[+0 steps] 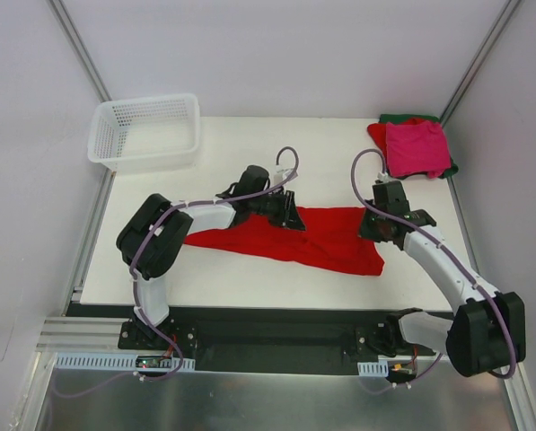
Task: Fold and stack the t-shirts
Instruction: Fold the other side of the tshirt into a rectangle
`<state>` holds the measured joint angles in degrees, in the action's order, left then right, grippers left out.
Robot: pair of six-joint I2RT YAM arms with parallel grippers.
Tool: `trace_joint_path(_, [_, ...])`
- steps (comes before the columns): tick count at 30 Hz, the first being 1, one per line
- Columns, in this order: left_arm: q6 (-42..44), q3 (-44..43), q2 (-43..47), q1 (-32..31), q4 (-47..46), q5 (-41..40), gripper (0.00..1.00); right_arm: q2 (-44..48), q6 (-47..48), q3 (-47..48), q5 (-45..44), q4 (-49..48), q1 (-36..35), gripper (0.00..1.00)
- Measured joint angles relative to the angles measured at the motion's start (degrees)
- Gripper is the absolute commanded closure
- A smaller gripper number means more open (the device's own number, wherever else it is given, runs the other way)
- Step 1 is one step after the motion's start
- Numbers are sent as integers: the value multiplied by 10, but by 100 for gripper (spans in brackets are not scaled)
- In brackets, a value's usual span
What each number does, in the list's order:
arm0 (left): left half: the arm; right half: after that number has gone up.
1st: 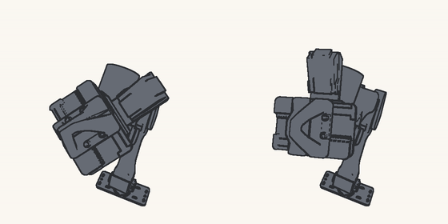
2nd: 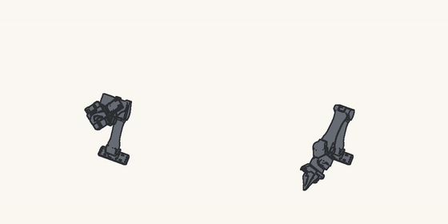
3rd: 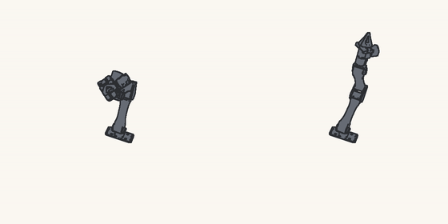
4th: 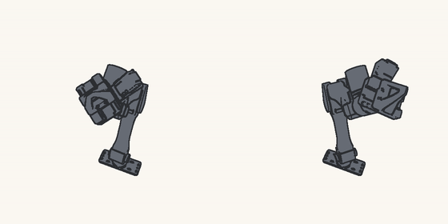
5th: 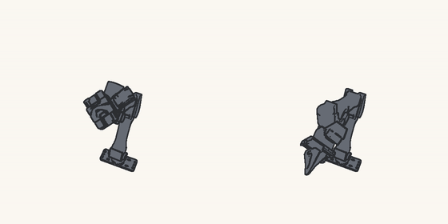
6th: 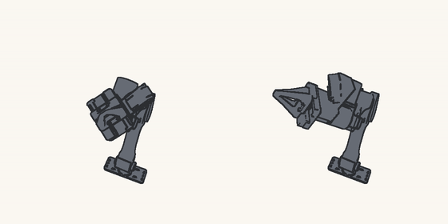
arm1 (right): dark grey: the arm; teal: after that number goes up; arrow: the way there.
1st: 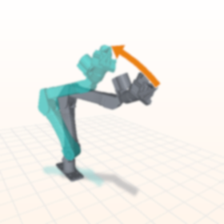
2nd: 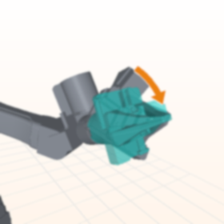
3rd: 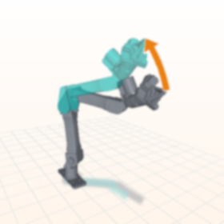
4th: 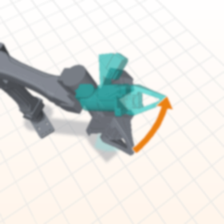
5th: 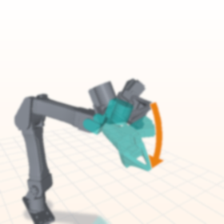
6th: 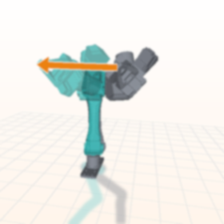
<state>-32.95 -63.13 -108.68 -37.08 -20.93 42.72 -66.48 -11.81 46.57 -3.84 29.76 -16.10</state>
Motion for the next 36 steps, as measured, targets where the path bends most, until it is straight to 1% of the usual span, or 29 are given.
trace_joint_path(1, [0,8,3,0,-1,-2,94,-7,0,-1,5,-7,0,99])
trace_joint_path(6, [4,45,9,0,-7,-11,96,-66,0,-4,49,-52,0,99])
trace_joint_path(12, [3,66,9,0,-18,-12,97,-132,0,-4,88,-99,0,99])
trace_joint_path(20, [-3,66,7,0,-43,-12,96,-160,1,-4,97,-119,0,99])
trace_joint_path(21, [-5,66,5,0,-46,-12,93,-163,1,-4,97,-120,0,99])
trace_joint_path(22, [-6,66,2,0,-50,-12,86,-167,1,-4,98,-122,0,99])
trace_joint_path(23, [-6,66,-1,0,-53,-12,74,-170,1,-4,99,-122,0,99])
trace_joint_path(26, [-9,66,-11,-1,-57,-12,69,-174,1,-4,101,-125,0,99])
trace_joint_path(27, [-9,66,-14,-2,-57,-13,65,-175,1,-4,101,-126,0,99])
trace_joint_path(33, [-8,67,-18,-9,-59,-16,63,-175,1,-4,102,-127,0,99])
trace_joint_path(36, [-7,68,-20,-12,-59,-21,66,-175,1,-4,102,-127,0,99])
